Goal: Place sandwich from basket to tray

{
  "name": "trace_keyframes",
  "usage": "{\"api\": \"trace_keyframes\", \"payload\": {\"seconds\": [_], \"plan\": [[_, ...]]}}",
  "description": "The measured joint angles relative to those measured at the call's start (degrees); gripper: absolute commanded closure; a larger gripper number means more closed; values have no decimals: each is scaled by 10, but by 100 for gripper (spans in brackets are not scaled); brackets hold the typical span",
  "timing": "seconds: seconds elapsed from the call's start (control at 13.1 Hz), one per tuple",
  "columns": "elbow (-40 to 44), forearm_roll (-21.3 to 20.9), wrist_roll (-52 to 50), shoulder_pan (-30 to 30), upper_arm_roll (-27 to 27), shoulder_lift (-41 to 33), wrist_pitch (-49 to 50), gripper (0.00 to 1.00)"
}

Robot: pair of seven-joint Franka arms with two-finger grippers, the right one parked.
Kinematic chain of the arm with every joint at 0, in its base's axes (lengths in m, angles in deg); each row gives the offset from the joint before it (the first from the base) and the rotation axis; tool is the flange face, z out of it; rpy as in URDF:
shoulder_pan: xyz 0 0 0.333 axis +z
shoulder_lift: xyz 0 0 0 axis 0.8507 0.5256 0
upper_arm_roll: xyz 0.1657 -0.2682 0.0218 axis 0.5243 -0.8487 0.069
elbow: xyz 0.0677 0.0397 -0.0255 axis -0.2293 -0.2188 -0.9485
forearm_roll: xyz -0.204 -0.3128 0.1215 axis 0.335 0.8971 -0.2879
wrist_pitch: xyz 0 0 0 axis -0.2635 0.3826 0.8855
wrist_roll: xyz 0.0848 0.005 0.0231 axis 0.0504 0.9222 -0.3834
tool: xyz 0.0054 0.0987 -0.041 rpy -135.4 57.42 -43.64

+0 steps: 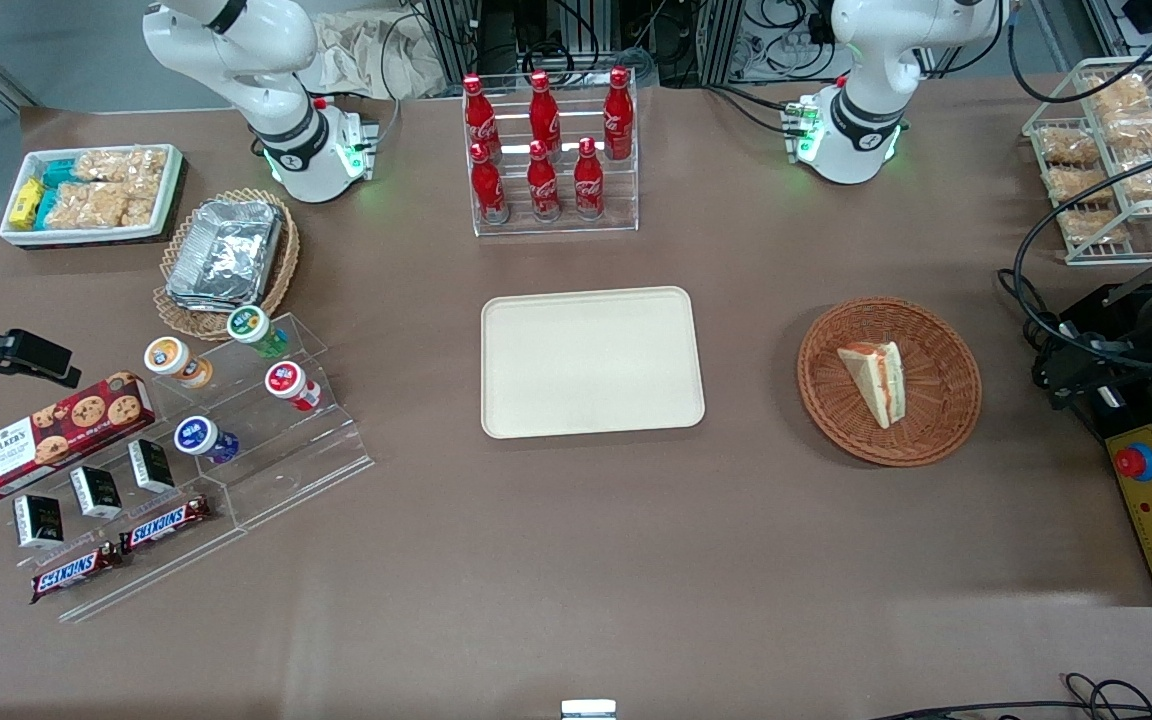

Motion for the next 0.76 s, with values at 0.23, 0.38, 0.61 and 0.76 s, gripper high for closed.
{"api": "trace_keyframes", "payload": {"seconds": [0.23, 0.38, 0.61, 0.76], "plan": [[0, 0, 0, 0, -1, -1, 4, 0], [0, 0, 0, 0, -1, -2, 19, 0], [0, 0, 0, 0, -1, -10, 61, 0], [-5, 0, 0, 0, -1, -21, 72, 0]]}}
